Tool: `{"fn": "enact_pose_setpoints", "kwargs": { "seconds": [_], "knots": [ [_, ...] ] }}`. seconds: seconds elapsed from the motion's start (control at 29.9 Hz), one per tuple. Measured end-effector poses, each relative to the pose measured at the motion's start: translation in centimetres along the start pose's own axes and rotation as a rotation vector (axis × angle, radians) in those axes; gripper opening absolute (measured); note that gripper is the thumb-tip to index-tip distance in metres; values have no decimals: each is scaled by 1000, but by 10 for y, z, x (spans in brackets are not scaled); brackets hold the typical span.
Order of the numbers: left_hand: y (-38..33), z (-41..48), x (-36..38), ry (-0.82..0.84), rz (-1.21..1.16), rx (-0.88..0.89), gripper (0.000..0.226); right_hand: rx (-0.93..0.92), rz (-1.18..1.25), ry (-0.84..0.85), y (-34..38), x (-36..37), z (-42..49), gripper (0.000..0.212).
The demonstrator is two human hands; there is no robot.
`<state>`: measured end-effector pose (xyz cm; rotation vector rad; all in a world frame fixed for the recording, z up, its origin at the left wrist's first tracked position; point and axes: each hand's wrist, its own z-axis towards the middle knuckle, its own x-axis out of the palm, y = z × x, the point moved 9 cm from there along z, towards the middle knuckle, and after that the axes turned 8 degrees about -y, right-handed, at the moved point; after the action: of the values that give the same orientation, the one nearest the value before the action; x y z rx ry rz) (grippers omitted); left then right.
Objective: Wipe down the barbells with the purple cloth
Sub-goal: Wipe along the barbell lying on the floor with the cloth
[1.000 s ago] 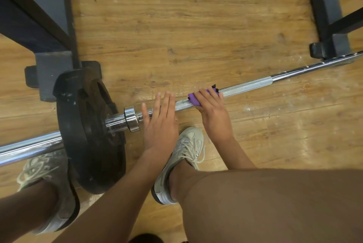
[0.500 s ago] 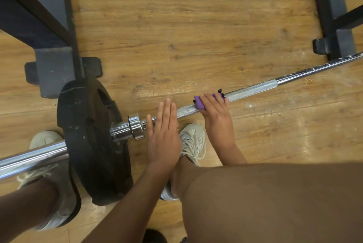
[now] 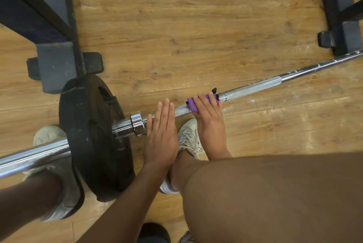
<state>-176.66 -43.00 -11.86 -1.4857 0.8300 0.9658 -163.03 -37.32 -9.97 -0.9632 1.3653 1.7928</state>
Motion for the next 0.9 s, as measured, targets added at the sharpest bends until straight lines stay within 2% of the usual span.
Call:
{"fn": "enact_pose_setpoints", "kwargs": {
  "seconds": [0.1, 0.27, 0.43, 0.64, 0.8, 0.9],
  "knots": [
    [2, 6, -2, 2, 9, -3, 71, 0, 37, 21, 9, 7, -1, 44],
    [5, 20, -8, -10, 61, 1, 64, -152, -23, 24, 5, 8, 17, 47],
    [10, 40, -10, -16, 87, -10, 67, -101, -20, -35, 0, 10, 36, 42],
    [16, 62, -15, -12, 125, -3, 58, -263, -32, -24, 10, 16, 52, 44],
    [20, 81, -22, -21, 101, -17, 57, -123, -61, -76, -5, 12, 73, 43],
    [22, 91, -24, -6, 112, -17, 56, -199, -46, -53, 15, 22, 71, 43]
  ]
}}
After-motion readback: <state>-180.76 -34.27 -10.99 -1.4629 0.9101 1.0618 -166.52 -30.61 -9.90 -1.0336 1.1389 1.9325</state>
